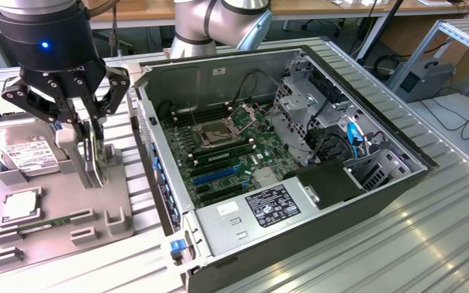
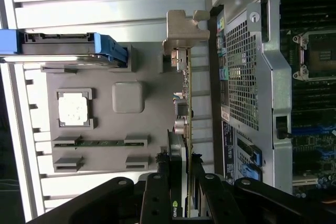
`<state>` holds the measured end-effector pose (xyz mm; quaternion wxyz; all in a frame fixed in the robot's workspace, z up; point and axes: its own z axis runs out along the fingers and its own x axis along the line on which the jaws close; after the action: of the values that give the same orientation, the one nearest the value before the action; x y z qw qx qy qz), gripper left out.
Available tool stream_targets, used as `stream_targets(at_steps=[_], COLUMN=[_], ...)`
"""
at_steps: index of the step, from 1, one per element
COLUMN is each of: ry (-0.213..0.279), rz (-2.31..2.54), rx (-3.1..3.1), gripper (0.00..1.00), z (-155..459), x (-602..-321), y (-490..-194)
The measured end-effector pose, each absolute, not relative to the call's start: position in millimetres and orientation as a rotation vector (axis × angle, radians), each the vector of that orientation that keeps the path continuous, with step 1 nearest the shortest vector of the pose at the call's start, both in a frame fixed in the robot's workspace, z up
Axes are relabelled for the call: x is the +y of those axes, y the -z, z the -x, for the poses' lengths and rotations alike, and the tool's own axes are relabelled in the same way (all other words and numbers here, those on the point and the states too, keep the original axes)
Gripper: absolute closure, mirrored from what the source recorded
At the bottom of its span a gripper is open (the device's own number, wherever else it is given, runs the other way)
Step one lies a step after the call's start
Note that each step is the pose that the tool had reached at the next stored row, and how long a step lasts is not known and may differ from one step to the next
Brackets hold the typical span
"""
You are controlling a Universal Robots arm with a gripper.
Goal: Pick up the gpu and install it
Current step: 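Pick up the gpu and move the gpu toward the slot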
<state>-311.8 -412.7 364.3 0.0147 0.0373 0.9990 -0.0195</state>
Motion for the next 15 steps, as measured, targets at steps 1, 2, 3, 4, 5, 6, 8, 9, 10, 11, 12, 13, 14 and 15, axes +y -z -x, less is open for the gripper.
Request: stream_targets(at_steps=[1,2,3,4,5,6,8,9,10,11,12,13,14,15], ry=[0.061,0.061,0.061,0.061,0.061,0.061,0.061,0.061,0.061,0.061,0.061,0.061,0.061,0.061], rz=[-0.116,-0.116,-0.116,-0.116,-0.116,-0.116,-0.116,-0.116,-0.116,-0.116,-0.116,-0.116,-0.116,-0.116], rx=[3.109,3.109,3.109,3.109,3.109,3.109,3.109,3.109,3.109,3.109,3.109,3.109,3.109,3.109], gripper=[0.73,0.73,0.73,0.73,0.73,0.73,0.73,0.73,0.73,0.73,0.73,0.73,0.73,0.73], z=[311.8,311.8,311.8,311.8,311.8,311.7,311.8,311.8,311.8,311.8,311.8,311.8,311.8,311.8], x=[-412.7,-412.7,-412.7,-412.7,-412.7,-412.7,-412.7,-412.7,-412.7,-412.7,-412.7,-412.7,-412.7,-412.7], y=[-364.8,-365.2,-365.7,-366.2,-366.8,-367.2,-368.0,-368.3,-368.6,-369.0,-369.4,-369.6,-370.0,-370.3])
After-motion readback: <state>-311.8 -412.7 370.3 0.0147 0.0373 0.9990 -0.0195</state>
